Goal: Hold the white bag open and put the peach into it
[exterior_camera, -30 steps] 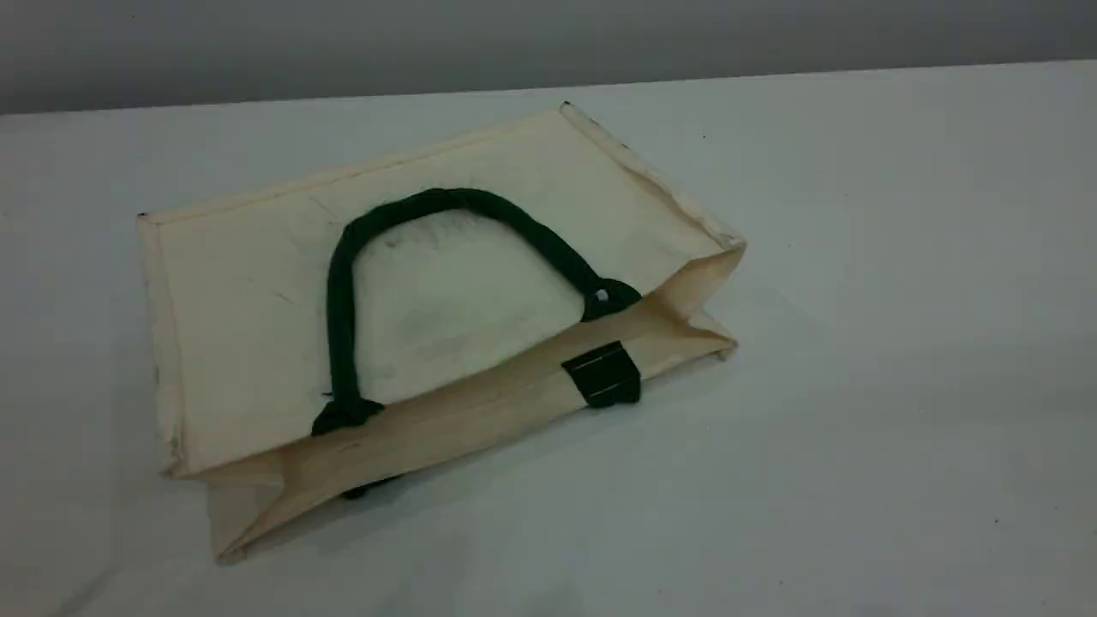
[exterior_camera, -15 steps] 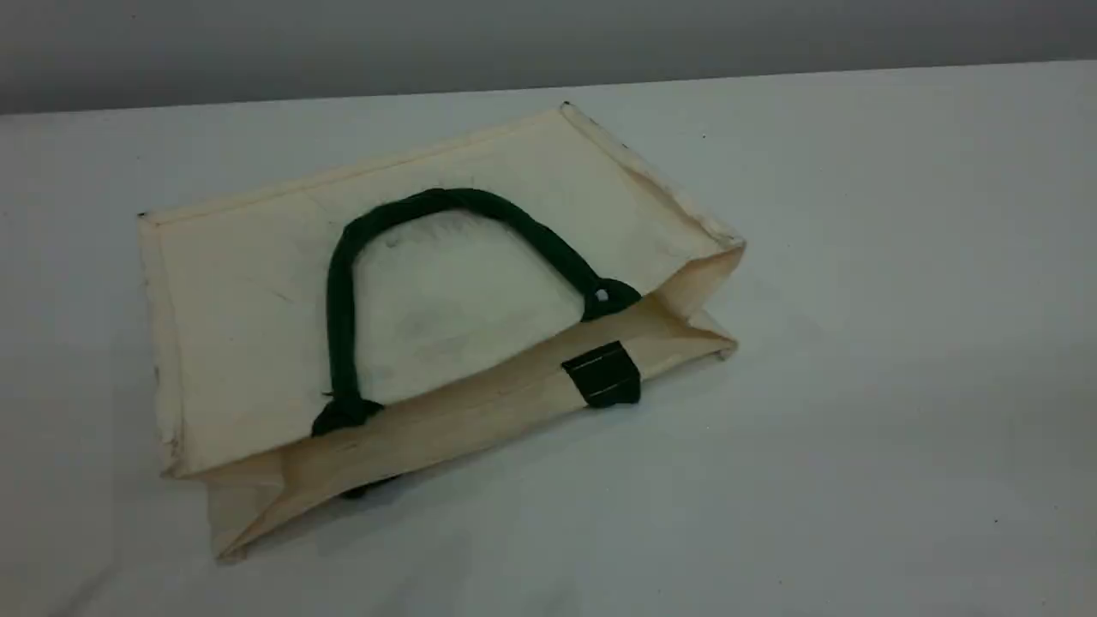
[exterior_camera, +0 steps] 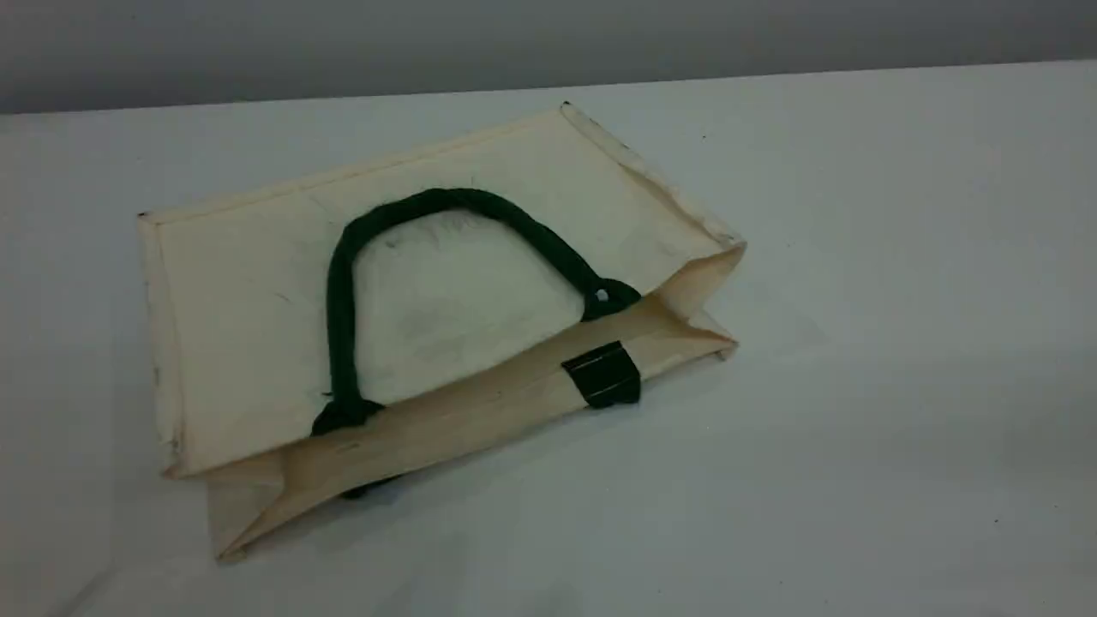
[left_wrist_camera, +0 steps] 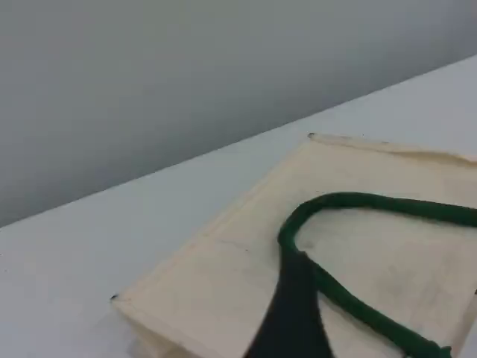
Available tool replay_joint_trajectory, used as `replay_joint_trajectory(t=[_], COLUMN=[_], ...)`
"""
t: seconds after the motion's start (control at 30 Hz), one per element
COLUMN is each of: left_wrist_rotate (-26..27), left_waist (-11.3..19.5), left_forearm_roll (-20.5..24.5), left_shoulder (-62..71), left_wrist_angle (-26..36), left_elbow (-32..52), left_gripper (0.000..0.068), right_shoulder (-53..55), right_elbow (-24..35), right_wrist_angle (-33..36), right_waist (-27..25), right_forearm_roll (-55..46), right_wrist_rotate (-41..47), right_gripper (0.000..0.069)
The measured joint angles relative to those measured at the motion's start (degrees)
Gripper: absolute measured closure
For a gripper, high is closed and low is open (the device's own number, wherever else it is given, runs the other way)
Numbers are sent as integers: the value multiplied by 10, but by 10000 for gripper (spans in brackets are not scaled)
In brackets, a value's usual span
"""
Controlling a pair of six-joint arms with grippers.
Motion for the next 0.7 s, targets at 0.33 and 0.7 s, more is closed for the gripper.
replay_joint_trajectory(t=[0.33, 0.7], left_wrist_rotate=[0, 0], left_waist=[0, 0], left_forearm_roll=[0, 0], left_shoulder=[0, 0], left_wrist_angle=[0, 0], left_elbow=[0, 0], left_gripper=[132, 132], right_shoulder=[0, 0], right_elbow=[0, 0], right_wrist_angle=[-2, -3], right_waist=[0, 0], right_forearm_roll=[23, 47], right_wrist_rotate=[-65, -75], right_gripper=[114, 114])
